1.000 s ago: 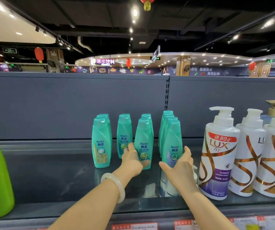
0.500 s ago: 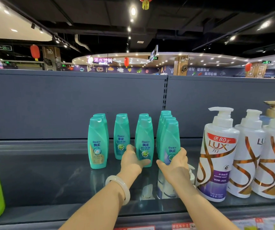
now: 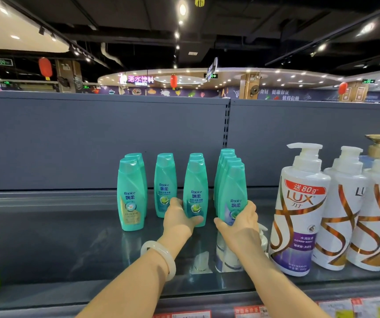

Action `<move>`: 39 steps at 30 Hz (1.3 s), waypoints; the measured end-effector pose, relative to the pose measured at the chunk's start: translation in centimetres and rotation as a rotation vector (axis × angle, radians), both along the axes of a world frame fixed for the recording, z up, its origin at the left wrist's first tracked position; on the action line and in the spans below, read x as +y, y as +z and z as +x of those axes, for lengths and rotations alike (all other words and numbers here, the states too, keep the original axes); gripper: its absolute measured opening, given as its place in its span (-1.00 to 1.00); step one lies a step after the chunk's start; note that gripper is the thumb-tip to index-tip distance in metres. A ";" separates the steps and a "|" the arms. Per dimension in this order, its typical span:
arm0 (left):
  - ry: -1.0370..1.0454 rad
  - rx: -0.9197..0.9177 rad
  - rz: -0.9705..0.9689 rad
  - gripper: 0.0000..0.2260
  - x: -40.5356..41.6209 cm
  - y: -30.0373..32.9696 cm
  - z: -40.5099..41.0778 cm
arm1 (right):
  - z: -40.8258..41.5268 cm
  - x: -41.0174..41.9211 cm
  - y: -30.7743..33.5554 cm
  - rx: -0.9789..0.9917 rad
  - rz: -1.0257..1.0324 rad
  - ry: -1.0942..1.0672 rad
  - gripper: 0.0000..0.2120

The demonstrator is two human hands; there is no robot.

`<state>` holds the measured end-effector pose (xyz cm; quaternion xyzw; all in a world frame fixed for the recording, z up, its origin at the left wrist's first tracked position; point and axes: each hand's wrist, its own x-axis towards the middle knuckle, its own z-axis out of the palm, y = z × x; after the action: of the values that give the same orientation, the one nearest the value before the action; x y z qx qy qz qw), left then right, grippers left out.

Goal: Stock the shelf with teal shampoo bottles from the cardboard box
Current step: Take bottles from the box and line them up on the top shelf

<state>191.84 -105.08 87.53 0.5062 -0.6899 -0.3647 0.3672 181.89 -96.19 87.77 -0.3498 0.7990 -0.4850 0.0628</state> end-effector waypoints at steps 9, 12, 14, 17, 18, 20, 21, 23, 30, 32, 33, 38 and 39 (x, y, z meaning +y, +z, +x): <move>0.002 -0.026 -0.008 -0.55 0.2 0.3 -0.2 | 0.0 0.1 0.1 -0.015 0.011 0.006 -0.32; -0.002 -0.024 -0.003 -0.59 0.2 0.2 -0.2 | 0.0 0.0 0.0 -0.019 0.009 0.009 -0.31; -0.004 -0.021 -0.007 -0.59 0.2 0.2 -0.2 | 0.0 0.1 0.0 -0.024 0.005 0.013 -0.30; -0.011 -0.025 -0.007 -0.59 0.3 0.2 -0.3 | 0.0 0.2 0.1 -0.040 0.006 0.012 -0.24; -0.015 -0.028 -0.002 -0.59 0.3 0.2 -0.3 | 0.1 0.3 0.1 -0.042 0.005 0.011 -0.20; -0.030 -0.039 0.003 -0.60 0.5 0.4 -0.3 | 0.3 0.6 0.3 -0.025 0.002 0.009 -0.14; -0.035 -0.047 0.003 -0.60 0.5 0.4 -0.2 | 0.4 0.9 0.3 -0.013 -0.004 0.011 -0.12; -0.029 -0.059 0.008 -0.56 0.7 0.6 -0.2 | 0.8 1.4 0.6 0.004 -0.005 0.026 -0.10; -0.061 0.006 -0.037 -0.46 2.7 1.3 1.6 | 3.3 4.6 2.8 0.092 -0.022 0.156 -0.07; -0.056 0.051 -0.095 -0.42 4.2 1.8 3.0 | 4.8 6.0 3.5 0.194 -0.065 0.254 -0.10; -0.041 0.076 -0.117 -0.42 5.1 2.0 3.9 | 5.6 6.7 3.9 0.226 -0.087 0.305 -0.13; 0.051 0.198 -0.246 -0.57 10.5 2.1 10.7 | 9.6 7.0 4.2 0.273 -0.091 0.496 -0.29; 0.075 0.222 -0.302 -0.61 11.6 1.8 12.3 | 10.6 6.9 4.1 0.281 -0.113 0.527 -0.34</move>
<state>204.12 -93.51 89.37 0.4272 -0.6728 -0.2969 0.5261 192.45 -89.27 91.88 -0.6118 0.6534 -0.4425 0.0557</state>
